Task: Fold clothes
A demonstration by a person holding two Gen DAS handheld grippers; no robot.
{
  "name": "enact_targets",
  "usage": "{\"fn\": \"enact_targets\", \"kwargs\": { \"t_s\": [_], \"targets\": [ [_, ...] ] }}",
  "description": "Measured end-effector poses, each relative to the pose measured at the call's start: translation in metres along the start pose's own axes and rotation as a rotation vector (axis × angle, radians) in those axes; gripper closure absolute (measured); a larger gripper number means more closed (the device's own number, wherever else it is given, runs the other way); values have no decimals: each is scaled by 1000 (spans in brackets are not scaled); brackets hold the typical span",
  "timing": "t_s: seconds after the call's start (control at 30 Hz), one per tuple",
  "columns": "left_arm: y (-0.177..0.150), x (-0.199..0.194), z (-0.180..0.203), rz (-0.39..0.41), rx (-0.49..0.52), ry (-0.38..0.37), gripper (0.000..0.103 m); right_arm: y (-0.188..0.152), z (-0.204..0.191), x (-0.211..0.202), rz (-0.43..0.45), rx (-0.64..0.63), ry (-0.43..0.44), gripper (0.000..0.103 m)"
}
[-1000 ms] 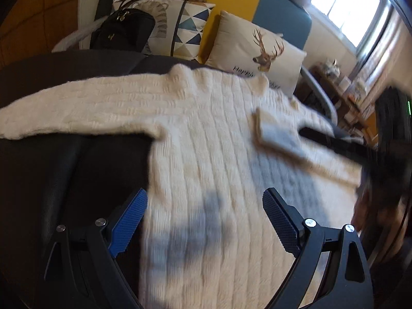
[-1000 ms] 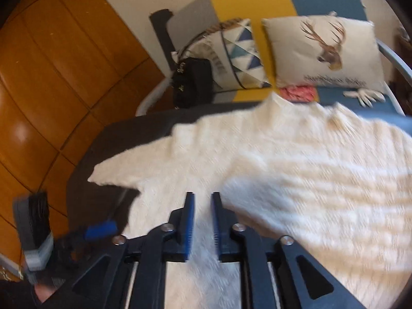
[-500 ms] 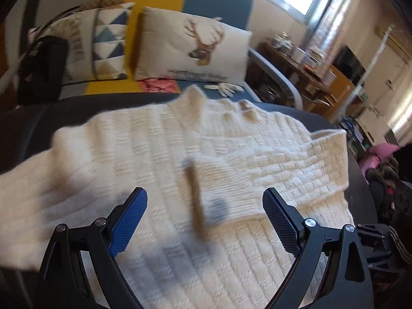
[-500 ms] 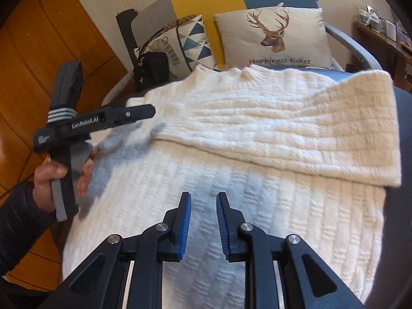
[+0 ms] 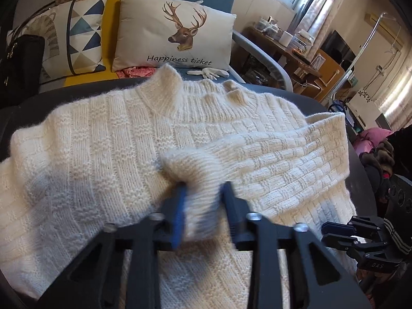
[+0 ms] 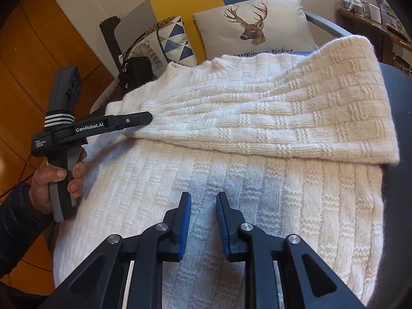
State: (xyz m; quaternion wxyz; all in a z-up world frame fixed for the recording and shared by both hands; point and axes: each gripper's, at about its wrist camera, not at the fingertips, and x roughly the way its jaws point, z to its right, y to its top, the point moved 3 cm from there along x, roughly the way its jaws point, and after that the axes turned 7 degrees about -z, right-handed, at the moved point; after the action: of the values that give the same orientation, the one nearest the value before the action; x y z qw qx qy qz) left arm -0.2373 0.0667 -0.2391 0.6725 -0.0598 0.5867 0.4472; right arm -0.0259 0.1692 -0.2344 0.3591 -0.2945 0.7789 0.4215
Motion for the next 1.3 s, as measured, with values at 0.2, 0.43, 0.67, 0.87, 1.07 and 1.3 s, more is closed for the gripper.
{"fn": "enact_targets", "kwargs": {
  "t_s": [0.2,0.43,0.67,0.87,1.07,1.3],
  "targets": [
    [5,-37,13,132,-59,16,95,4,4,-10,40,-5,-82,82],
    [12,-114,-12,317,-145,111,95,11,46,-62,176,142,-133,82],
    [-27,-74,-58,100,-161,285,92,18,64,-62,153,177,-167,82],
    [-35,-65,-51,80,-108,324,92,81,76,-49,179,137,-197,82],
    [-42,-67,-56,55,-124,356,90,116,102,6,9,112,-311,88],
    [-41,-65,-59,43,-77,346,84,140,72,-3,48,-9,-355,85]
  ]
}}
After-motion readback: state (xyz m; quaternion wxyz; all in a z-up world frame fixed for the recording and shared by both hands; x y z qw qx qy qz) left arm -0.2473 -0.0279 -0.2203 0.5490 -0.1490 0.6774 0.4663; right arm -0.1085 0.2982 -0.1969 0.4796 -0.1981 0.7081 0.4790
